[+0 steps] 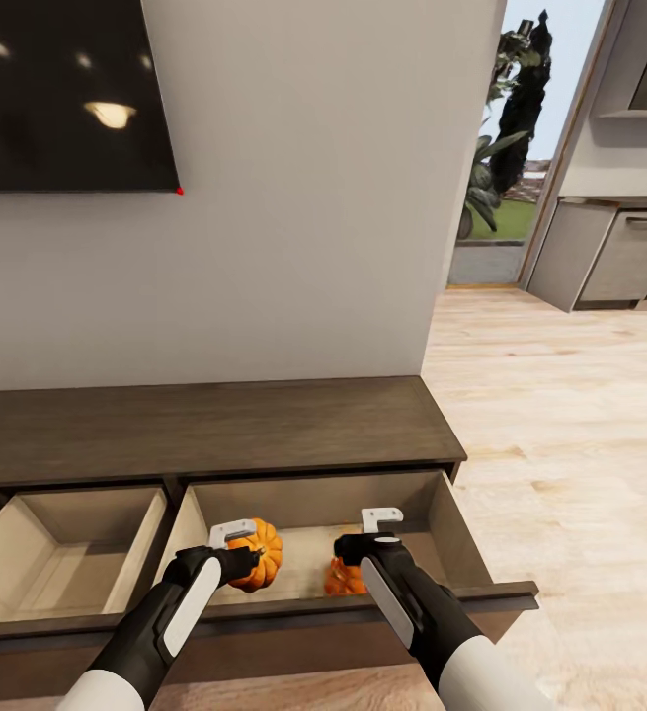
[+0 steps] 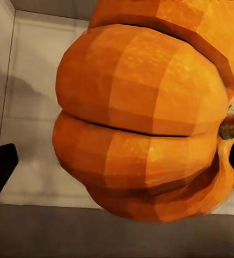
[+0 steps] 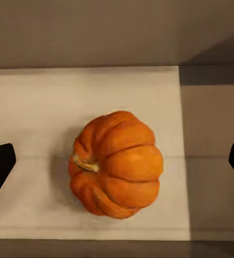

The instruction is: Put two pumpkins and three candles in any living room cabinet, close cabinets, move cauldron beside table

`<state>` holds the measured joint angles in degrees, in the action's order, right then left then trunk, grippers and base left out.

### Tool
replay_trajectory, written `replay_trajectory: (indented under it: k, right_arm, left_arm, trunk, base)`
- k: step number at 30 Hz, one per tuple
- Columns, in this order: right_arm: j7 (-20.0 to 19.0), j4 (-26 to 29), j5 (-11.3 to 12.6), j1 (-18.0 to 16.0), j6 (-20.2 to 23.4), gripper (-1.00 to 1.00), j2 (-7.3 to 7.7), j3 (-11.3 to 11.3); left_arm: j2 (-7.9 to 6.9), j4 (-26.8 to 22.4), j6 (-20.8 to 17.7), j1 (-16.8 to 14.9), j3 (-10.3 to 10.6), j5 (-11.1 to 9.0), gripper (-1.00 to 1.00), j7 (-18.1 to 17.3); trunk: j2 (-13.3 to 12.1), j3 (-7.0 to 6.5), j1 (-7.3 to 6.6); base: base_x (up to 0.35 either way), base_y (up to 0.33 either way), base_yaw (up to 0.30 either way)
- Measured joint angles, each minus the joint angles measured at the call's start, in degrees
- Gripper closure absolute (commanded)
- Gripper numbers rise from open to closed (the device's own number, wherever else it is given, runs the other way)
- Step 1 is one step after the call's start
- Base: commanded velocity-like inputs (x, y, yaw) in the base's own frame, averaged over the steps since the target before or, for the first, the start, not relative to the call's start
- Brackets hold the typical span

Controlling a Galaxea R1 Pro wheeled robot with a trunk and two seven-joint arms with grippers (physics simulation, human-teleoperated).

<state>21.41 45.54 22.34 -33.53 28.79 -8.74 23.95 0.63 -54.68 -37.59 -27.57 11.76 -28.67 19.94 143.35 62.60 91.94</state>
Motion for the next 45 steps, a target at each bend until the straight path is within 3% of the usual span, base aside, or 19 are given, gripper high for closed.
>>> replay_trajectory:
  k: [11, 21, 45]
  right_arm:
    - [0.0, 0.0, 0.0, 0.0, 0.0, -1.0, 0.0, 0.0]
    - [0.0, 0.0, -0.01, 0.0, 0.0, -1.0, 0.0, 0.0]
    - [-0.68, 1.19, 0.57, 0.0, -0.07, -1.0, -0.05, 0.01]
  left_arm:
    - [0.0, -0.05, 0.0, 0.0, -0.17, -0.08, -1.0, 0.0]
    - [0.07, -1.44, -0.32, 0.0, -0.2, -0.23, -1.0, 0.01]
    - [0.0, -1.67, -0.79, 0.0, -0.23, -0.78, -1.0, -0.09]
  trunk:
    - [0.0, 0.0, 0.0]
    - [-0.13, -2.21, -0.26]
    - [-9.75, -6.52, -5.5]
  base:
    - [0.0, 0.0, 0.0]
    - [0.0, 0.0, 0.0]
    - [-0.044, 0.0, 0.0]
